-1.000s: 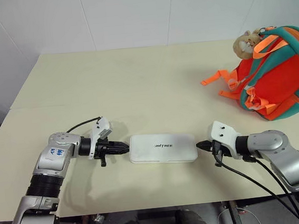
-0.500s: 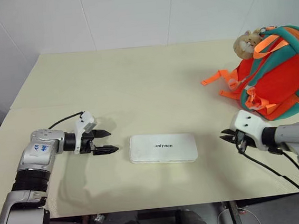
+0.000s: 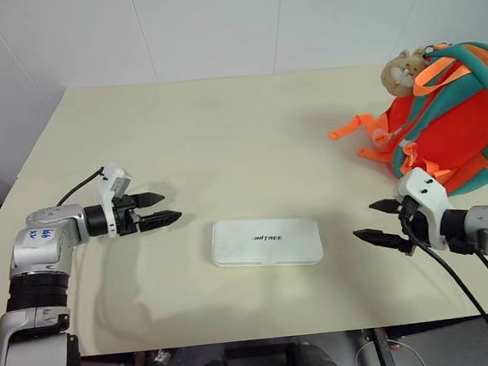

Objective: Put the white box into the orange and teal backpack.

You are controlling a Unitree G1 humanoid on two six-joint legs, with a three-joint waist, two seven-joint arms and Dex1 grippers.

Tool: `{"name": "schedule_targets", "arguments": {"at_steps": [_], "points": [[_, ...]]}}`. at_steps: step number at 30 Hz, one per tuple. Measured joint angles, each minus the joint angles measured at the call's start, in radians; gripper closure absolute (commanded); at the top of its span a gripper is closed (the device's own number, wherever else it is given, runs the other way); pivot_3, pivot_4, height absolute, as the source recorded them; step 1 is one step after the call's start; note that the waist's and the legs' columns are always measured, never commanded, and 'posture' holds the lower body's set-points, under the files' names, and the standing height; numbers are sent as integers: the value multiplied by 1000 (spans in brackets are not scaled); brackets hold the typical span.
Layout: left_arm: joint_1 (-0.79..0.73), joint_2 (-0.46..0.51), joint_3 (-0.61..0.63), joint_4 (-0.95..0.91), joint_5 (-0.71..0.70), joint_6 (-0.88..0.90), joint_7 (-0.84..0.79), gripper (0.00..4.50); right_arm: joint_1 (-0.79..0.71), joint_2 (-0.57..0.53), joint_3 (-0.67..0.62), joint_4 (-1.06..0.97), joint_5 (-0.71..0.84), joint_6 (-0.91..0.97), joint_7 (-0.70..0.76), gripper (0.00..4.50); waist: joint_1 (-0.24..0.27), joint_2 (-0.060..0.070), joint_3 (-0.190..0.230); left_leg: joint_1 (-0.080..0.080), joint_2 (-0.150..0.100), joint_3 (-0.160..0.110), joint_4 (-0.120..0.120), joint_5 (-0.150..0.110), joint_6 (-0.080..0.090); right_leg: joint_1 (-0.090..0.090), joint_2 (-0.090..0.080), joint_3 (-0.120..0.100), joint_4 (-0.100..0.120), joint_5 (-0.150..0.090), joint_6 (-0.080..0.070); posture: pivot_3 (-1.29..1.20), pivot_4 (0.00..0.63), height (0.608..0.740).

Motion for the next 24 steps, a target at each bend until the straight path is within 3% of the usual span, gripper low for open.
{"name": "schedule_targets", "arguments": {"at_steps": [5,11,24], "points": [[54,-34,47,-118,-117,170,27,0,-67,163,-76,15,151,214,-108,19,-3,0,0,0,1,-8,-1,0,0,0,0,0,3,0,0,0,150,740],[117,-33,62,-186,-152,310,111,0,-86,200,-136,40,244,309,-169,19,-1,0,0,0,0,-9,-1,0,0,0,0,-1,1,0,0,0,150,740],[217,-30,174,-347,-319,618,249,0,-102,215,-115,63,381,463,-210,19,-3,1,0,1,0,-9,-2,0,0,0,-1,-1,-1,0,0,0,150,740]]}}
